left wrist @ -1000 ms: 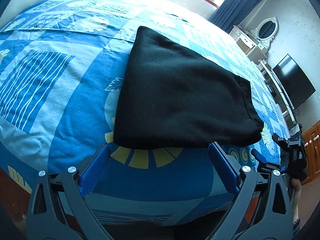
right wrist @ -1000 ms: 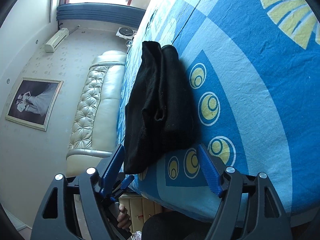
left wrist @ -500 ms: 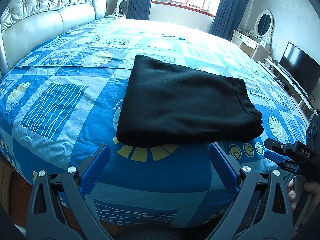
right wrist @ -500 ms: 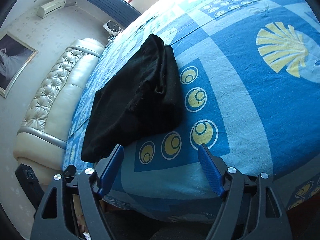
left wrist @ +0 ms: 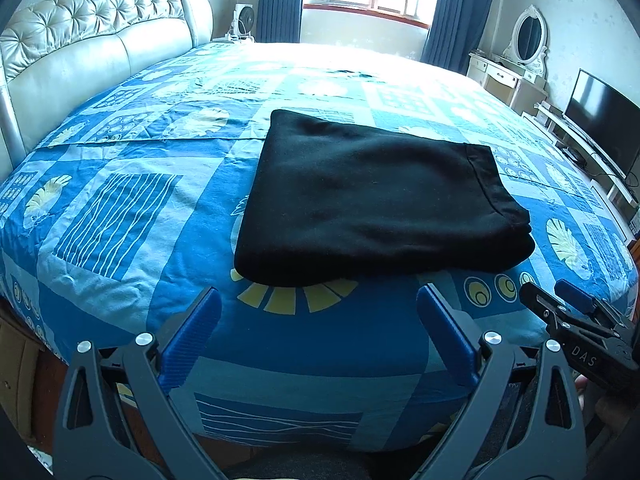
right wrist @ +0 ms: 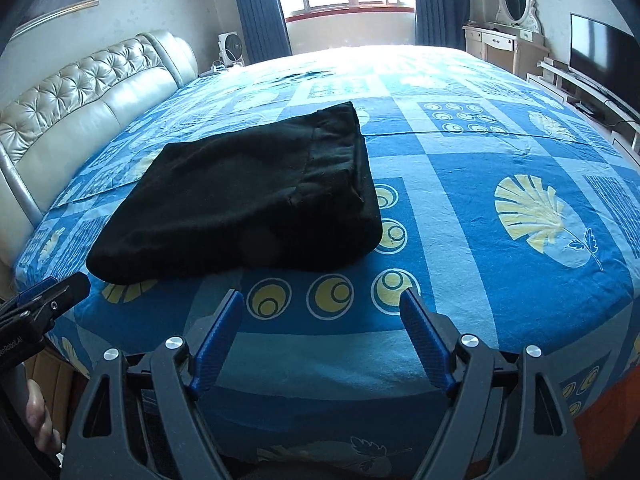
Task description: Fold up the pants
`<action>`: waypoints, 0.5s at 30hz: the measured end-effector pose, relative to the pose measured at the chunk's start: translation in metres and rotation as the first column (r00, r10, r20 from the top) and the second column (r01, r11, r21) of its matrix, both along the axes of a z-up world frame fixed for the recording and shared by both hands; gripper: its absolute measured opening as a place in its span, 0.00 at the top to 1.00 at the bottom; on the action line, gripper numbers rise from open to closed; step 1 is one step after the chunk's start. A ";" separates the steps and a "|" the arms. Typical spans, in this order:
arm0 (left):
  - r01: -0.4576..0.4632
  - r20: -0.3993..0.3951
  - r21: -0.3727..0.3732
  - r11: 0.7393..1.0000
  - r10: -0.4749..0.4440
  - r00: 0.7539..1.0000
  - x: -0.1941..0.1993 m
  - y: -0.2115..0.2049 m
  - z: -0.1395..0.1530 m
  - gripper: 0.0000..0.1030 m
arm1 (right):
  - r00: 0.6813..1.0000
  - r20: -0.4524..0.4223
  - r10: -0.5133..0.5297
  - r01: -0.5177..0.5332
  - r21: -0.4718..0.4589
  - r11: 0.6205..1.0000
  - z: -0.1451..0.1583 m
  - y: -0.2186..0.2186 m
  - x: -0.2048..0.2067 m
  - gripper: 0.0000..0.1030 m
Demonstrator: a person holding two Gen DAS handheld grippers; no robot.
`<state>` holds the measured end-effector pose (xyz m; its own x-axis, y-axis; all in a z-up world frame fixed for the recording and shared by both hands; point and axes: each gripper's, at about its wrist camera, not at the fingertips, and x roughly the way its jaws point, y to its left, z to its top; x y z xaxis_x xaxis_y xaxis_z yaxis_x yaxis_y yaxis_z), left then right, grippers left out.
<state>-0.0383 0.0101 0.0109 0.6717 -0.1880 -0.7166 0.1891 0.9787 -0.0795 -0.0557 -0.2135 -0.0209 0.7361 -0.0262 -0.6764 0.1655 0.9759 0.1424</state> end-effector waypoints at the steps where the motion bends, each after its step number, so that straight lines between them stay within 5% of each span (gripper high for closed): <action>1: 0.001 0.002 0.000 1.000 -0.001 1.000 0.000 0.000 0.000 0.05 | 1.000 0.003 -0.001 0.001 -0.013 1.000 0.001 0.003 0.000 0.23; 15: -0.028 0.005 0.021 0.999 0.027 1.000 0.000 0.003 0.004 0.04 | 1.000 0.001 -0.030 0.030 -0.045 0.999 0.001 0.007 -0.007 0.23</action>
